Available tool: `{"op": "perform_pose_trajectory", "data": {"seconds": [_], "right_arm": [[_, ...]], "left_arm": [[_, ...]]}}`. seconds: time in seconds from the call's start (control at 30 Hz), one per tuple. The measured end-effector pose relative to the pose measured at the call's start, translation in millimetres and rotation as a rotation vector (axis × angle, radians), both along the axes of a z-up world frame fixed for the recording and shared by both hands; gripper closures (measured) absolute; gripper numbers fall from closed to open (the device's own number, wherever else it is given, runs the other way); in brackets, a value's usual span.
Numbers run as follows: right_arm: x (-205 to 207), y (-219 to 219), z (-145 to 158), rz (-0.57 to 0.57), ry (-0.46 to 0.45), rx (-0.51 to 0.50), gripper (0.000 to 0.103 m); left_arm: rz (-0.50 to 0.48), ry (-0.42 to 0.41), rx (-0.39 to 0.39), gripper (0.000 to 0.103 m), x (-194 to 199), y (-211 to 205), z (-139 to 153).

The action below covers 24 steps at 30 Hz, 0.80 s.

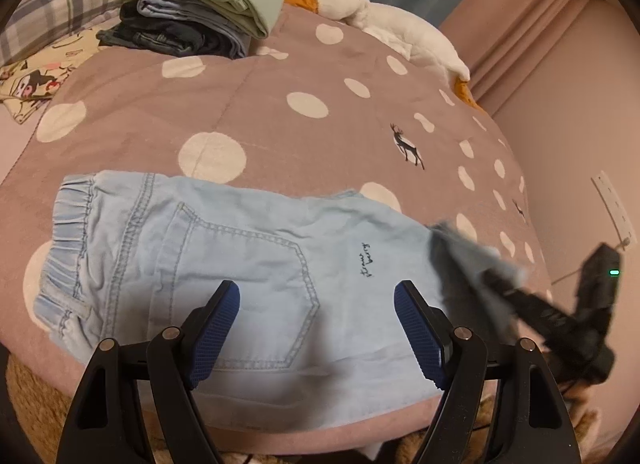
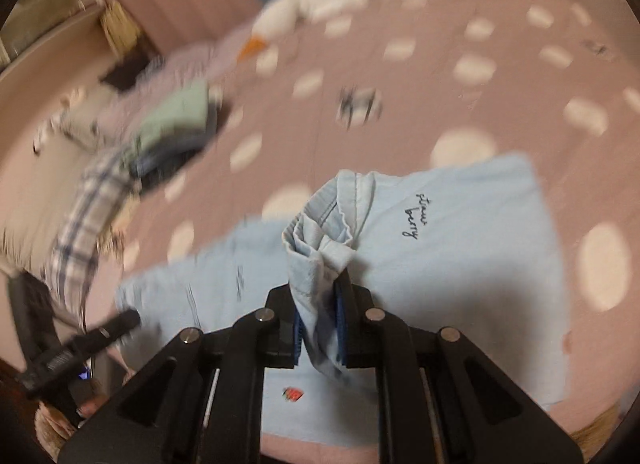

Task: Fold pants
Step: 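Lift the strawberry pants hem with the right gripper and fold it over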

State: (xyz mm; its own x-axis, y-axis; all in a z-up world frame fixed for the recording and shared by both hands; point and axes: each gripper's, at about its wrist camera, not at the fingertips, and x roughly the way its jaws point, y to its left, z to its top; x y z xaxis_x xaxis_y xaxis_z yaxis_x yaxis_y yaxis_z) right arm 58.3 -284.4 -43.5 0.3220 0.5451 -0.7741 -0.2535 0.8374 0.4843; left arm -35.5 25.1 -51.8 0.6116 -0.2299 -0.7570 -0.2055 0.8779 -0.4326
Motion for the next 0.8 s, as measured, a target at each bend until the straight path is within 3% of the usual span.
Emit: {"op": "perform_pose_trajectory", "data": {"seconds": [0.1, 0.2, 0.43, 0.8], "right_arm": [[-1, 16, -24, 0.014, 0.060, -0.083, 0.087], [1, 18, -38, 0.005, 0.107, -0.102, 0.087], [1, 17, -36, 0.016, 0.130, -0.102, 0.087], [-2, 21, -36, 0.008, 0.114, -0.129, 0.086]], "left_arm": [[-0.006, 0.014, -0.005, 0.024, 2, 2, -5], [0.002, 0.027, -0.019, 0.024, 5, 6, -10], [0.020, 0.036, -0.059, 0.024, 5, 8, -14], [-0.011, 0.032, -0.018, 0.024, -1, -3, -3]]}}
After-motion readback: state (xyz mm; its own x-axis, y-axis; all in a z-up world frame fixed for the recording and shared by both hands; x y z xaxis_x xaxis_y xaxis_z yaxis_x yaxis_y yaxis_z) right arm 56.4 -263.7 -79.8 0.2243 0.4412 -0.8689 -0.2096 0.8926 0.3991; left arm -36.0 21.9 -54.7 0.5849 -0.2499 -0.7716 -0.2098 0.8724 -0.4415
